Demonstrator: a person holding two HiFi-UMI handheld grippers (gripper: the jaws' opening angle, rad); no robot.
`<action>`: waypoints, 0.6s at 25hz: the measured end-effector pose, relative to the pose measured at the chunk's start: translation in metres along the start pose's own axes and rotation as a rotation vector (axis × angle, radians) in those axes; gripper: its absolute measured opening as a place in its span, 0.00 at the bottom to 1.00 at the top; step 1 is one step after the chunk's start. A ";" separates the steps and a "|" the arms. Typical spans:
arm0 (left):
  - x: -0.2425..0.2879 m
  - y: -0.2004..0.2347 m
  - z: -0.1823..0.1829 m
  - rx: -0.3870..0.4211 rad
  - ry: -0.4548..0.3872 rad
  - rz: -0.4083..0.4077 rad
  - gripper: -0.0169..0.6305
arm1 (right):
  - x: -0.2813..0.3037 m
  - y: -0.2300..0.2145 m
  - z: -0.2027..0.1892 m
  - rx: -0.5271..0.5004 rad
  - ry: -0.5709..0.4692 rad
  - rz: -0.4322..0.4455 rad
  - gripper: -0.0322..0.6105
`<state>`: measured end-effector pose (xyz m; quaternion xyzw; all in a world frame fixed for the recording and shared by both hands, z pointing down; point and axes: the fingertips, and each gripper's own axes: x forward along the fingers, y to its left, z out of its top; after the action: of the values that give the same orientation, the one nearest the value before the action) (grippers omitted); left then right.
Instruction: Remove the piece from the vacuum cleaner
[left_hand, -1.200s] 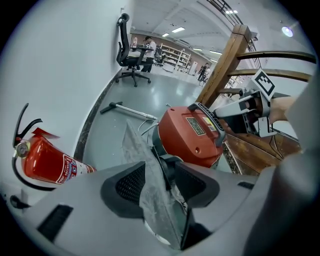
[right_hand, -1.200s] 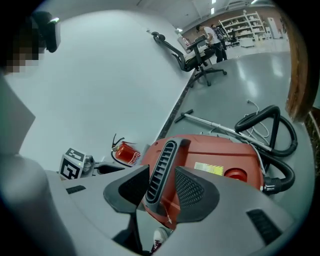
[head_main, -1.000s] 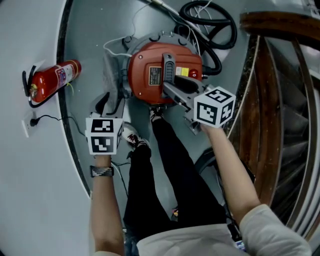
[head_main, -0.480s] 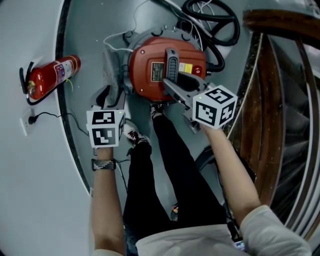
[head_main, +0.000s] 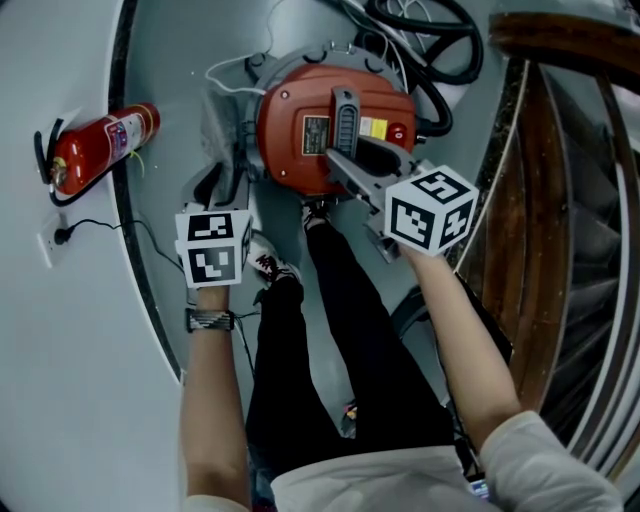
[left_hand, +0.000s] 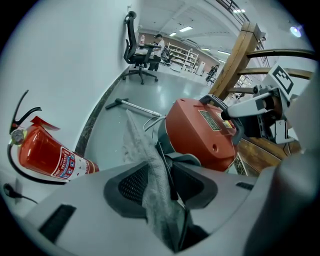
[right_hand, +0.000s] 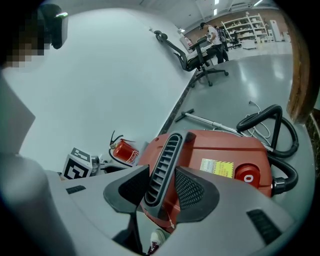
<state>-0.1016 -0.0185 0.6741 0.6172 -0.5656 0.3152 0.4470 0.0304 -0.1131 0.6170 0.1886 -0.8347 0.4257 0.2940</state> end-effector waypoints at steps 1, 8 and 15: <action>0.000 0.000 0.000 -0.004 -0.005 -0.005 0.26 | 0.000 0.000 0.000 0.000 0.000 -0.003 0.29; -0.004 0.002 0.001 -0.068 -0.013 -0.020 0.12 | 0.000 0.000 0.000 -0.002 -0.009 -0.012 0.29; -0.003 0.009 -0.002 -0.062 -0.011 -0.008 0.09 | 0.000 0.000 0.000 0.001 -0.024 -0.038 0.29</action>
<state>-0.1112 -0.0153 0.6739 0.6068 -0.5753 0.2923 0.4641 0.0307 -0.1133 0.6170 0.2095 -0.8342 0.4183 0.2919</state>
